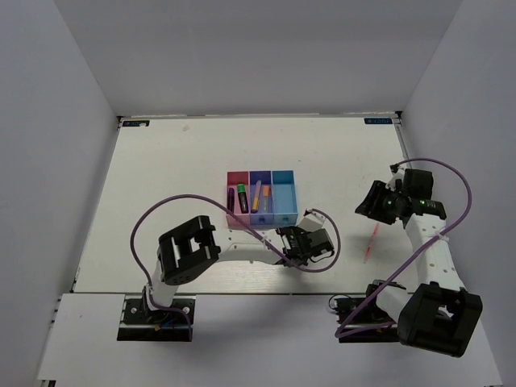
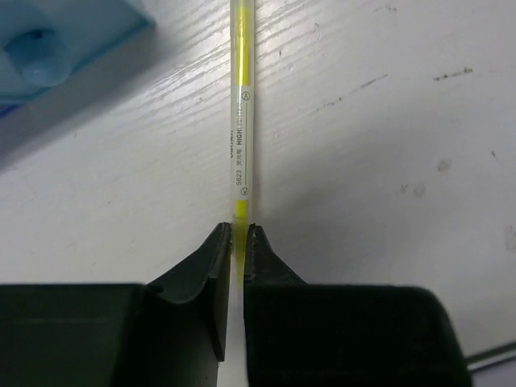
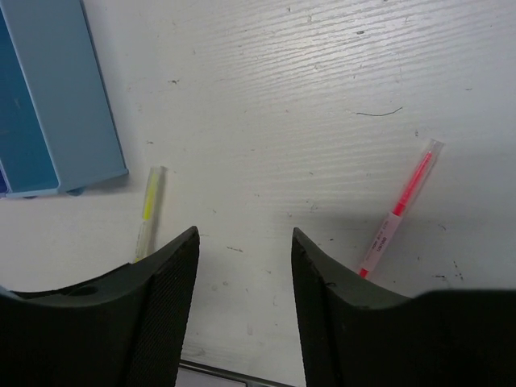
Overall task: Sort the stationery into containers
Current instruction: Pick up the pen from the center of the board, then place the pen in the storage box.
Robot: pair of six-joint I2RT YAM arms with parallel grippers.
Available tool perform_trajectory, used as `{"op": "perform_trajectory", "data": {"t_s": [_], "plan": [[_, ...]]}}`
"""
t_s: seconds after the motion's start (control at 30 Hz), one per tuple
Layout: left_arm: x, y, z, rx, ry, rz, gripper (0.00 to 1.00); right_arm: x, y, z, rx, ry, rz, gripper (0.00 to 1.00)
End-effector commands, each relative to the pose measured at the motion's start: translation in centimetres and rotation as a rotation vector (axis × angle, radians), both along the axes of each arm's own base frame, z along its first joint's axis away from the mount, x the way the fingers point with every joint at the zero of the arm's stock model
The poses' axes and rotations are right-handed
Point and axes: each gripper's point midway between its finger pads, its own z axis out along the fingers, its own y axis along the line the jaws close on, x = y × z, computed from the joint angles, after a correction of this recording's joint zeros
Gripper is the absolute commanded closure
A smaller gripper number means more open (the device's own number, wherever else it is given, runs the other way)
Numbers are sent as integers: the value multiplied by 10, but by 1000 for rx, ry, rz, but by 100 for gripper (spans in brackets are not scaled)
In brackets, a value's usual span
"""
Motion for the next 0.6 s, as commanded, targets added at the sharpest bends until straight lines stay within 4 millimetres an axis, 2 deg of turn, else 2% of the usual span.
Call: {"op": "perform_trajectory", "data": {"t_s": [0.0,0.07,0.23,0.33,0.43,0.47,0.53,0.57], "plan": [[4,2,60,-91,-59,-16,99,-3,3,5,22,-18,20,47],[8,5,73,-93,-90,-22,99,-3,4,6,24,-24,26,47],[28,14,121,-152,-176,-3,99,-4,2,9,18,-46,27,47],[41,18,137,-174,-199,17,99,-4,2,10,19,-54,29,47],[59,25,145,-167,-215,52,99,-3,1,9,19,-50,27,47],[72,30,150,-176,-221,85,99,-4,2,9,20,-51,30,47],[84,31,154,-175,-236,110,99,-3,1,8,24,-47,26,47],[91,35,150,-161,-232,128,99,-3,1,8,24,-46,24,47]]}}
